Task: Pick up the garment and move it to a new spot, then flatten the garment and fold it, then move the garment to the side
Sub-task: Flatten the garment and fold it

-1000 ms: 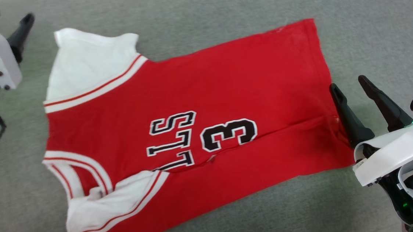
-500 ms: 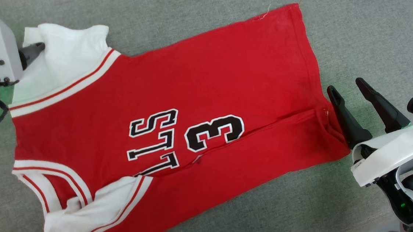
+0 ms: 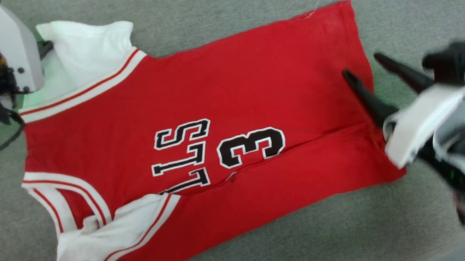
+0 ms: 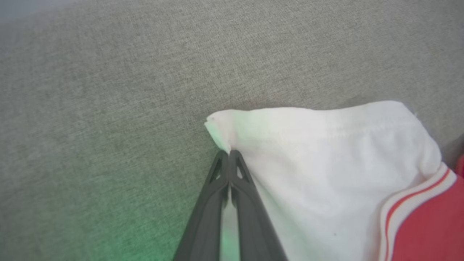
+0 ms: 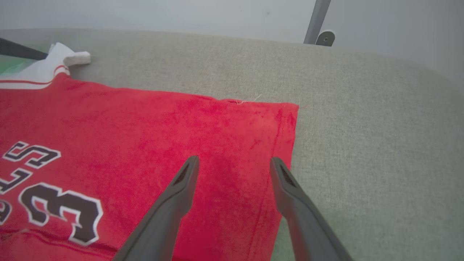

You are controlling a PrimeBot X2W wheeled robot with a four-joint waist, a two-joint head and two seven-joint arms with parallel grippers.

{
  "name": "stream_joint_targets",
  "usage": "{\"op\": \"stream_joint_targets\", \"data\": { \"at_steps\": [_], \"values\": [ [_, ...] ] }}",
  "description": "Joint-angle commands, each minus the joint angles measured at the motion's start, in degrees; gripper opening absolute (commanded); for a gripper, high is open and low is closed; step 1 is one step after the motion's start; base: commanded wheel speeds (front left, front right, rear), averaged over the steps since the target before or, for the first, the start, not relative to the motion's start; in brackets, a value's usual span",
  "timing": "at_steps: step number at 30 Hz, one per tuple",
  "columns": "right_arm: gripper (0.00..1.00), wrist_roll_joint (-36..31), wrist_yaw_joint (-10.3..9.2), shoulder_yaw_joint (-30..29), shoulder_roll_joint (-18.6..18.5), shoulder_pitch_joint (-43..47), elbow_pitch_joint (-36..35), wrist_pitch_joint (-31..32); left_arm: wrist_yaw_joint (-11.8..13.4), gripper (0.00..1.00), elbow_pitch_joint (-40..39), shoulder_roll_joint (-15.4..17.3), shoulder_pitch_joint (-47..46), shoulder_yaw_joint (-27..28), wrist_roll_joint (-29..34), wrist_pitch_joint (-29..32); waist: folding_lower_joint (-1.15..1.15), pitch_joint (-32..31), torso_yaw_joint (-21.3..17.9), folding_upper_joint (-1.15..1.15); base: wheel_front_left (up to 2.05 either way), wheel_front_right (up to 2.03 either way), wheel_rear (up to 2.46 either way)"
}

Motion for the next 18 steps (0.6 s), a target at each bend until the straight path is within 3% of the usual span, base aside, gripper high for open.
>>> {"op": "stream_joint_targets", "data": {
  "at_steps": [1,11,18],
  "values": [
    [1.00,1.3,-0.07,0.5,-0.7,-2.7,1.0,1.2,-0.2,0.00,0.4,-1.1,1.4,-1.4,-0.4,0.1,0.00,0.0,0.6,0.00,0.00,0.00,0.00],
    [1.00,6.0,-0.07,6.4,-6.0,-23.9,22.0,20.5,-0.2,0.00,-1.7,-2.8,-1.8,-6.4,-2.1,-4.4,0.00,0.4,4.9,0.00,0.00,0.00,0.00],
    [1.00,4.1,-0.07,8.0,-6.1,-31.2,34.4,23.9,-0.2,0.00,-2.5,-4.3,-4.3,-9.9,-4.0,-6.5,0.00,1.1,7.5,0.00,0.00,0.00,0.00]
  ]
}}
